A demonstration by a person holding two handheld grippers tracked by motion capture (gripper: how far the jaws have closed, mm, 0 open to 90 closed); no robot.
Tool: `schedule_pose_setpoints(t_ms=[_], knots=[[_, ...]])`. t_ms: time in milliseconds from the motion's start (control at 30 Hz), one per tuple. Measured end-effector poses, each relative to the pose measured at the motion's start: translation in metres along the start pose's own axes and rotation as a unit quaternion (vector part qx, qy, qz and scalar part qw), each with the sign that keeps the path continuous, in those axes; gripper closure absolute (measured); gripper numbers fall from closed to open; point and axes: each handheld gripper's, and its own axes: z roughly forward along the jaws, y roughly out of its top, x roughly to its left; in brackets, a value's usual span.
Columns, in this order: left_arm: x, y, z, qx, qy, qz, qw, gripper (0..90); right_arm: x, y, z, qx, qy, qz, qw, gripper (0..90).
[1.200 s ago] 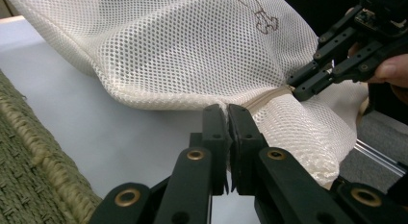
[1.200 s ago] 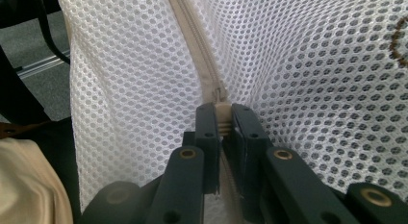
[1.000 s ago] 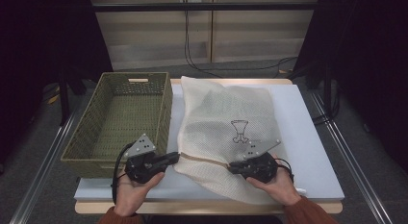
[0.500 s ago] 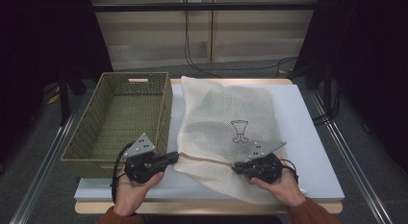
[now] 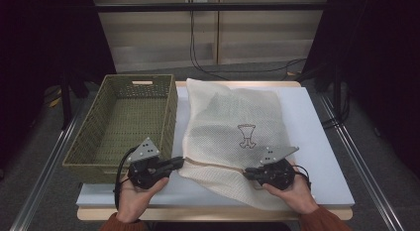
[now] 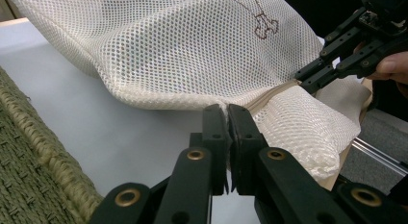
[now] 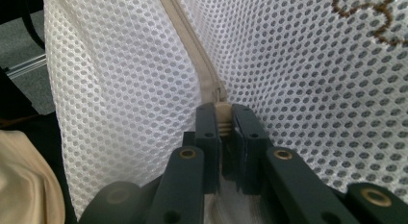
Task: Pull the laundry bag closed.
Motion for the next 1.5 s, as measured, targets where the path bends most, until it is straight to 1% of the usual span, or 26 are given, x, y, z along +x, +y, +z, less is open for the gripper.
schedule_pose_setpoints(t_ms=[233, 400, 433, 467, 533, 567, 667, 733, 767, 967, 1000, 1133, 1367, 1500], knots=[[0.000, 0.000, 0.000, 0.000, 0.000, -0.001, 1.0000, 86.9, 0.000, -0.003, -0.002, 0.003, -0.005, 0.006, 1.0000, 82.7], [0.000, 0.001, 0.000, 0.000, 0.000, -0.002, 1.0000, 86.9, -0.002, -0.005, -0.004, 0.003, -0.005, 0.007, 1.0000, 82.7], [0.000, 0.001, -0.001, 0.000, 0.003, -0.002, 1.0000, 86.9, -0.002, -0.006, -0.004, 0.003, -0.008, 0.005, 0.9999, 82.7], [0.000, 0.001, 0.000, 0.000, 0.000, -0.002, 1.0000, 86.9, -0.003, -0.007, -0.005, 0.003, -0.007, 0.008, 0.9999, 82.8], [0.000, 0.000, -0.001, -0.001, 0.000, -0.001, 1.0000, 86.9, -0.003, -0.008, -0.005, 0.004, -0.008, 0.007, 0.9999, 82.7], [0.000, 0.001, -0.001, 0.001, 0.003, -0.001, 1.0000, 86.9, -0.003, -0.008, -0.006, 0.004, -0.009, 0.010, 0.9999, 82.7], [0.001, 0.001, -0.001, 0.000, 0.002, 0.000, 1.0000, 86.9, -0.004, -0.010, -0.008, 0.005, -0.013, 0.010, 0.9999, 82.7], [0.001, 0.001, -0.001, 0.000, 0.001, 0.000, 1.0000, 86.9, -0.005, -0.011, -0.009, 0.003, -0.011, 0.010, 0.9999, 82.8], [0.001, 0.001, -0.001, 0.000, 0.001, 0.000, 1.0000, 86.9, -0.005, -0.012, -0.010, 0.005, -0.015, 0.012, 0.9998, 82.8], [0.001, 0.001, -0.001, 0.001, 0.002, 0.000, 1.0000, 86.9, -0.006, -0.016, -0.014, 0.005, -0.020, 0.013, 0.9997, 82.8], [0.001, 0.001, -0.001, 0.000, 0.001, 0.000, 1.0000, 86.9, -0.006, -0.016, -0.014, 0.003, -0.017, 0.013, 0.9998, 82.8], [0.001, 0.000, -0.002, 0.001, 0.002, 0.001, 1.0000, 86.9, -0.006, -0.017, -0.017, 0.004, -0.021, 0.014, 0.9997, 82.8], [0.001, 0.000, -0.002, 0.004, 0.004, -0.001, 1.0000, 86.9, -0.007, -0.020, -0.019, 0.005, -0.023, 0.018, 0.9996, 82.8], [0.002, 0.000, -0.002, 0.003, 0.002, -0.003, 1.0000, 86.9, -0.007, -0.021, -0.021, 0.006, -0.029, 0.016, 0.9994, 82.8]])
